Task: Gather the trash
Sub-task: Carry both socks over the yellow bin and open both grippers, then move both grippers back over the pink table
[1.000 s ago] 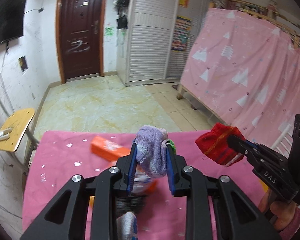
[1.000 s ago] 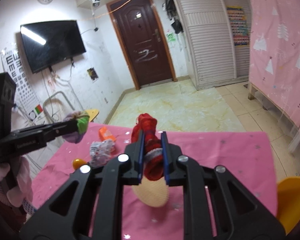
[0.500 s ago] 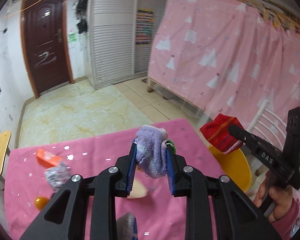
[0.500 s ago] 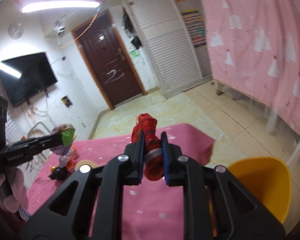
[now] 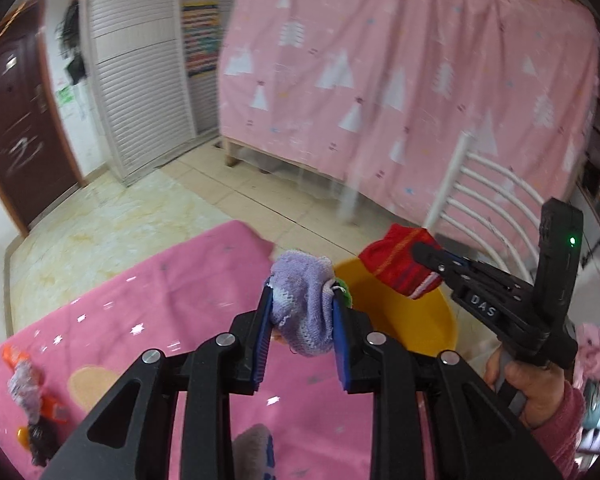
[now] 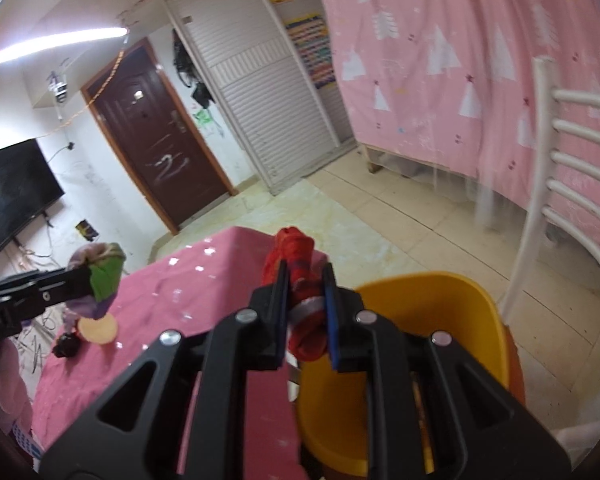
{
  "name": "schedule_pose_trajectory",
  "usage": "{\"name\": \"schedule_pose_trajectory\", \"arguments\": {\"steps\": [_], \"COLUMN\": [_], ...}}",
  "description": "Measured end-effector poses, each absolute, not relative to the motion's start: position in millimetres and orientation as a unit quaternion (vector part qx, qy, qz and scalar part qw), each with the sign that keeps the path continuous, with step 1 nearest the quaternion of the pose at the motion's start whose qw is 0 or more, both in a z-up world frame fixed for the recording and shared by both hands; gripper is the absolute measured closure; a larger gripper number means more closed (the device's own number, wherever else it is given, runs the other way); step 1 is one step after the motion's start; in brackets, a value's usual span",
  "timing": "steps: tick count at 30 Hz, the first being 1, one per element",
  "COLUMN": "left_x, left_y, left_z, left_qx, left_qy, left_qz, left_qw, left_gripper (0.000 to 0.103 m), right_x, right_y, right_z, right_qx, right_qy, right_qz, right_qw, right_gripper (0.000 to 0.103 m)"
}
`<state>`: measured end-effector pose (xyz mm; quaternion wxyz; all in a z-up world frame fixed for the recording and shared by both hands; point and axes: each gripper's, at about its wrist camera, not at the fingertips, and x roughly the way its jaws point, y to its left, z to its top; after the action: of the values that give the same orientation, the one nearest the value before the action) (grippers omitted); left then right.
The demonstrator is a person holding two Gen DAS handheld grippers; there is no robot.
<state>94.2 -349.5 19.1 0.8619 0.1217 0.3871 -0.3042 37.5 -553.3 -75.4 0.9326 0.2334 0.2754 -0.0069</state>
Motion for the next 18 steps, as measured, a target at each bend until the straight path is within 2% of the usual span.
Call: {"name": "schedule_pose_trajectory", "arguments": {"steps": [6,9,11,13,18], "left_x": [90,94,98,101,103], "left_y": [-399,-421,-431,-437,-440], "left_z": [0,-6,-8,-8,-9], "left_qx": [0.151,0.154,0.148,0.141,0.138], "left_qy": [0.394,0.401,0.407,0.411,0.414], "left_qz": [-0.336,-0.346,-0.347,-0.343,-0.337], "left_qw": [0.842,0.834,0.832,0.832,0.835], "left_gripper": [0.082,0.067,0.045,0.035,0.032], "right_x": [25,22,21,19,18], "right_y": [-581,-589,-593,-597,-600], "right_z": [-88,-95,-98,-100,-99], "right_qx": [0.256,0.266,0.272,0.277,0.28], "right_qy": [0.272,0.273,0.273,0.272,0.27], "right_qz": [-0.035,-0.041,-0.044,-0.046,-0.043], "right_qw": [0.927,0.923,0.922,0.92,0.92], "right_gripper": [0.087,0.078,0.07,0.066,0.065]}}
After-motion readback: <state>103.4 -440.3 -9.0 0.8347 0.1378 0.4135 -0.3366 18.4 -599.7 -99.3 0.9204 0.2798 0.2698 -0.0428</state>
